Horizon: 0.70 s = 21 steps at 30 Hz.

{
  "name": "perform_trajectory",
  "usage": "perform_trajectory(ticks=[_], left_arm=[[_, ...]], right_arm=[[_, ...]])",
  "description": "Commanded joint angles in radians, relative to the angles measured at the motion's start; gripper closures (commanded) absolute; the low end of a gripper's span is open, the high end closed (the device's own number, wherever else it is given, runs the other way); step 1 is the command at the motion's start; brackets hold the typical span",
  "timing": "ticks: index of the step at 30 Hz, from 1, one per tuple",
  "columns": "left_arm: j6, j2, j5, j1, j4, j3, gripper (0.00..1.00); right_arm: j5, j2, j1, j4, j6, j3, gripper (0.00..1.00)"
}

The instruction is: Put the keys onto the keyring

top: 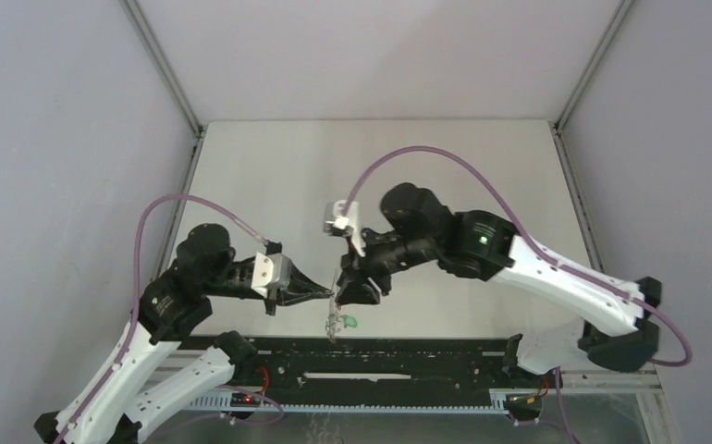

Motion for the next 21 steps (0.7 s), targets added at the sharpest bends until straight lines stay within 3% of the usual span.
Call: perform_trajectory(ticks=[1, 8, 13, 15, 21], left_arm=[[-0.248, -0.062, -0.008, 0.01, 0.334, -0.034, 1.0], [-0.474, -0.035, -0.014, 0.01, 0.557, -0.039, 1.0], [-0.508, -0.031, -0.012, 0.01, 0.611, -0.042, 1.0], [-0.511, -0.034, -0.019, 0.011, 0.621, -0.039, 1.0], [-0.502, -0.046, -0.027, 0.01, 0.626, -0.045, 1.0]], right_arm=[[-0.059, -0.217, -0.048, 0.333, 0.07, -0.185, 0.5], [-0.07, -0.343, -0.104, 0.6, 0.129, -0.357, 0.47], [-0.147, -0.349, -0.137, 0.705, 0.185, -0.392, 0.49], [-0.178, -0.343, -0.151, 0.711, 0.202, -0.392, 0.55], [-0.232, -0.346, -0.184, 0.711, 0.255, -0.405, 0.92]])
